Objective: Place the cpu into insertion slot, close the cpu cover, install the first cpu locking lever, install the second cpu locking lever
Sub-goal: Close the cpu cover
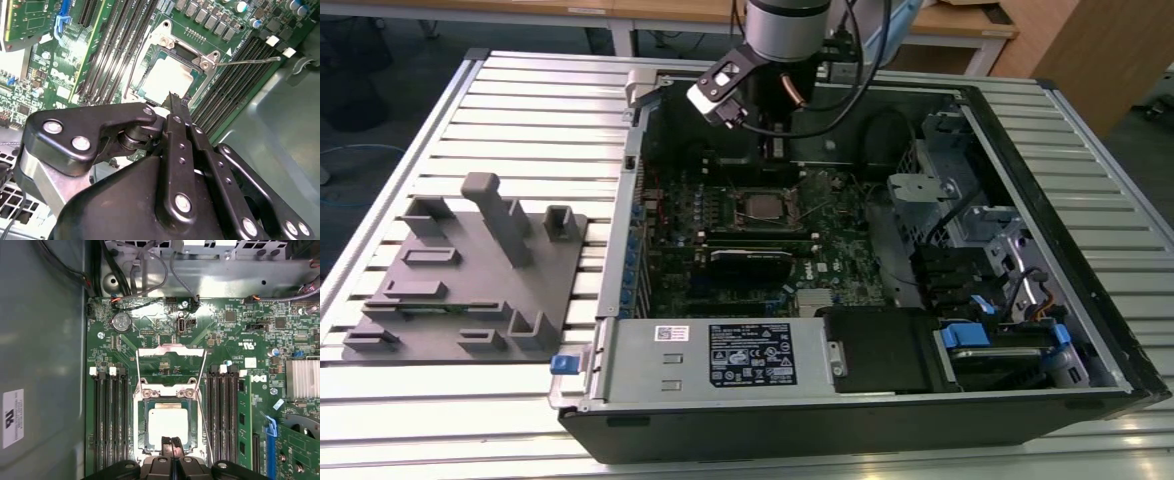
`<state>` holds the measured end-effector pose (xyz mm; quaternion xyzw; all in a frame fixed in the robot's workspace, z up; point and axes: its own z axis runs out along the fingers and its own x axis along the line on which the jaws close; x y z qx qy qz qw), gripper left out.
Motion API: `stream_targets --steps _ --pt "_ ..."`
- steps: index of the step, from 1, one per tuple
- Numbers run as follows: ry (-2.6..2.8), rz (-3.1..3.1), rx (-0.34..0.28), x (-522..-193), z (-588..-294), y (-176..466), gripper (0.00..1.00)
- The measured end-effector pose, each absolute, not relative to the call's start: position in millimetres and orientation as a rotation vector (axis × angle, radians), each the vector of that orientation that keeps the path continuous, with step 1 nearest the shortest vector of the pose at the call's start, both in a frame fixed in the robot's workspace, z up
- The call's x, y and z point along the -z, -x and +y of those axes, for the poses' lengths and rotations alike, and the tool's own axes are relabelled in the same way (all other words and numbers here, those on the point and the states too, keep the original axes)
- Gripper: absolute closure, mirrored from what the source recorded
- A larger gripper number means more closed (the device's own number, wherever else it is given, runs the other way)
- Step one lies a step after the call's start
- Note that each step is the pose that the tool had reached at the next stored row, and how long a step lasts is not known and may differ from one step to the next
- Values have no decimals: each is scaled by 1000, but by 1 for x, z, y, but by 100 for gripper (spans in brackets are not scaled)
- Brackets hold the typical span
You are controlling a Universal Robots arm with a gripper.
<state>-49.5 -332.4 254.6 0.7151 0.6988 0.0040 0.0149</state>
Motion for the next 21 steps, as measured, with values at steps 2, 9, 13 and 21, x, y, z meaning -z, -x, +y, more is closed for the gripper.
stream_targets --steps 2,9,13,21 --pt "-2226 2175 -12 -257 -332 50 90" --pt "-2225 2175 -12 -264 -332 50 90" --pt "-2225 2175 -12 -266 -332 50 90" --pt "-2225 2175 -12 -268 -332 50 90"
